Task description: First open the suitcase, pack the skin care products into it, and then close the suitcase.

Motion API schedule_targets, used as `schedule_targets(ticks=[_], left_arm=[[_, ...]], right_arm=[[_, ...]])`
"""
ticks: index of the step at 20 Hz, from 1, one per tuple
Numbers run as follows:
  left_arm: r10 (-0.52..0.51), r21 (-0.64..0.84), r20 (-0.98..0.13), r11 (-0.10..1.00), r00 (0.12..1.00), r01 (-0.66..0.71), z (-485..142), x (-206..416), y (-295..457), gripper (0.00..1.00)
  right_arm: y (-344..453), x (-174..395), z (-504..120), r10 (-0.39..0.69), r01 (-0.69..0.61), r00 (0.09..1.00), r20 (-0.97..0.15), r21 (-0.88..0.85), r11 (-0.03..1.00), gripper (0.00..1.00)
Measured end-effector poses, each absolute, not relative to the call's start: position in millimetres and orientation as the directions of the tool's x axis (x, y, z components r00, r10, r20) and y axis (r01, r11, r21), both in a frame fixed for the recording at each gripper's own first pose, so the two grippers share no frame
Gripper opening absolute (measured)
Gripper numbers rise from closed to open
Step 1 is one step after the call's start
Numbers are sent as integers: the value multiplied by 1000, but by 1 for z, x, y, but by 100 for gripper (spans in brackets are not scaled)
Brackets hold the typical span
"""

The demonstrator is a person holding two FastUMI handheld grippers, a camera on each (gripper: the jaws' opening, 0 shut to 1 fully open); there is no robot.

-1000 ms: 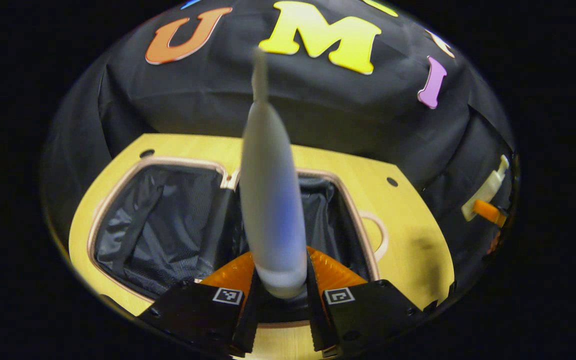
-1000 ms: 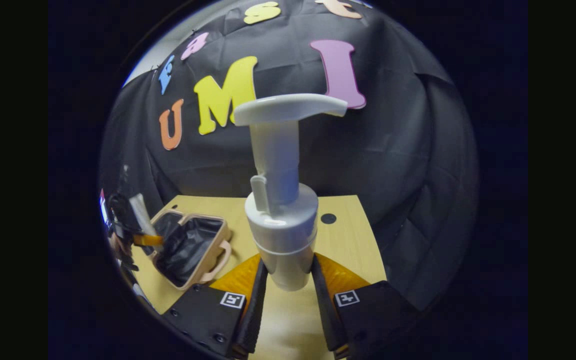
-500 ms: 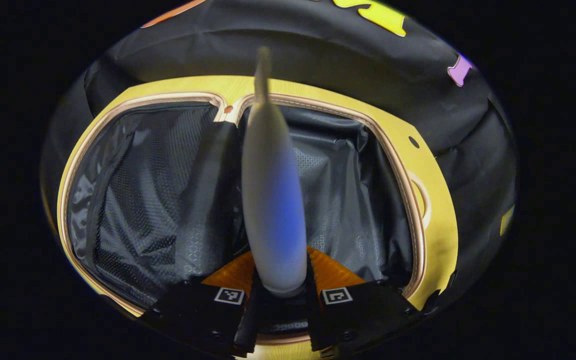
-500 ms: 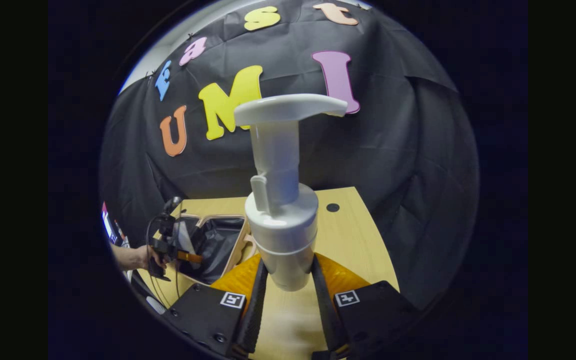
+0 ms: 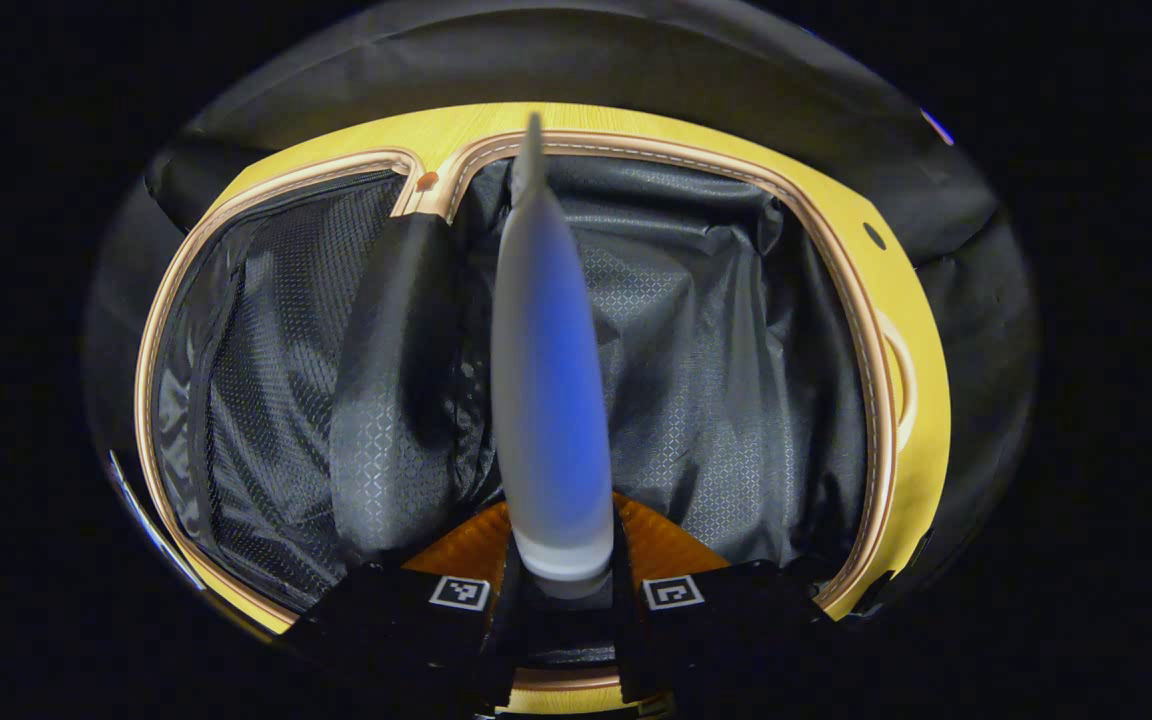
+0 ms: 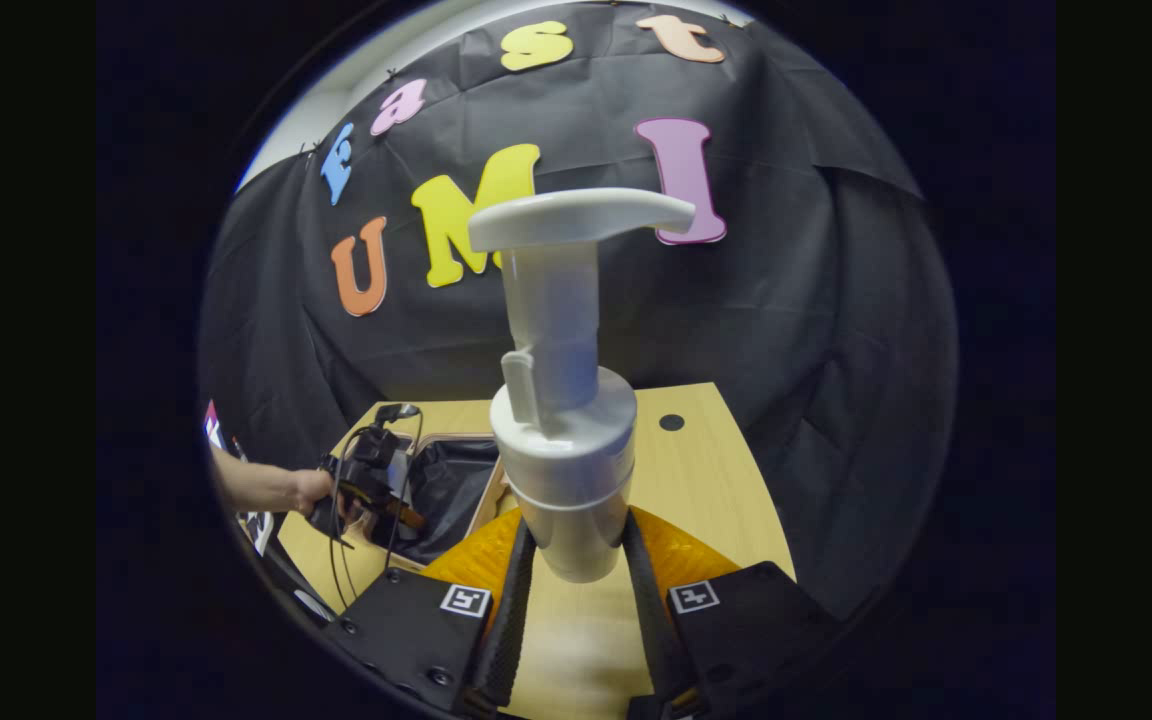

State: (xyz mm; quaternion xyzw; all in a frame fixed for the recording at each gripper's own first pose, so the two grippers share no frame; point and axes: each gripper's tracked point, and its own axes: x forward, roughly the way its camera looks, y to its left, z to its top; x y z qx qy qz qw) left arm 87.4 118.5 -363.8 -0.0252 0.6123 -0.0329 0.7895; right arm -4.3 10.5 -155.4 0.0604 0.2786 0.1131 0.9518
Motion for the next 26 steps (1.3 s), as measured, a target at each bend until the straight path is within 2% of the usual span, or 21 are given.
schedule_targets(ticks=[2, 5, 6, 7, 8, 9, 10, 11, 12, 13, 14, 15, 16, 19, 23, 26], left_arm=[[-34, -31, -976, 999, 213, 13, -368, 89, 121, 42], [-13, -7, -977, 999, 213, 31, -367, 89, 120, 46], [-19, -15, -976, 1000, 215, 24, -366, 89, 120, 47], [-24, -21, -976, 1000, 216, 16, -366, 88, 121, 57], [-41, -40, -974, 999, 223, 6, -366, 86, 119, 58], [-69, -70, -971, 998, 229, 1, -363, 86, 112, 54], [-86, -90, -968, 996, 234, -6, -358, 81, 108, 55], [-105, -108, -959, 994, 263, 3, -349, 78, 104, 80], [-128, -132, -939, 991, 320, 8, -336, 78, 102, 73], [-146, -153, -912, 988, 383, 12, -319, 76, 102, 75], [-159, -171, -875, 985, 457, 16, -299, 74, 105, 78], [-168, -187, -835, 982, 524, 17, -281, 68, 109, 89], [-170, -206, -790, 978, 589, 5, -263, 58, 116, 82], [-175, -291, -688, 956, 704, -46, -235, 6, 141, 85], [-166, -387, -651, 912, 740, -136, -239, -78, 172, 85], [-139, -407, -673, 890, 727, -207, -253, -123, 195, 85]], right_arm=[[22, -3, -152, 279, -216, 810, -515, 181, 960, 45], [41, -2, -149, 314, -265, 797, -516, 167, 950, 47], [48, -2, -150, 324, -279, 789, -522, 166, 946, 48], [55, -2, -153, 337, -295, 777, -531, 165, 941, 47], [63, -1, -156, 349, -311, 765, -541, 165, 936, 47], [72, -1, -158, 362, -329, 752, -551, 162, 930, 47], [82, -1, -160, 373, -347, 740, -559, 158, 924, 48], [92, 2, -163, 384, -366, 734, -560, 149, 919, 47], [104, 5, -165, 392, -385, 731, -558, 137, 913, 45], [118, 8, -172, 407, -408, 715, -568, 133, 903, 48], [134, 10, -180, 429, -431, 692, -580, 145, 891, 47], [153, 11, -188, 453, -450, 666, -592, 166, 878, 48], [171, 12, -195, 475, -471, 639, -604, 181, 864, 48], [214, 22, -220, 515, -520, 569, -641, 204, 830, 46], [247, 37, -272, 491, -475, 485, -723, 253, 843, 48], [256, 46, -316, 444, -390, 423, -790, 284, 876, 48]])
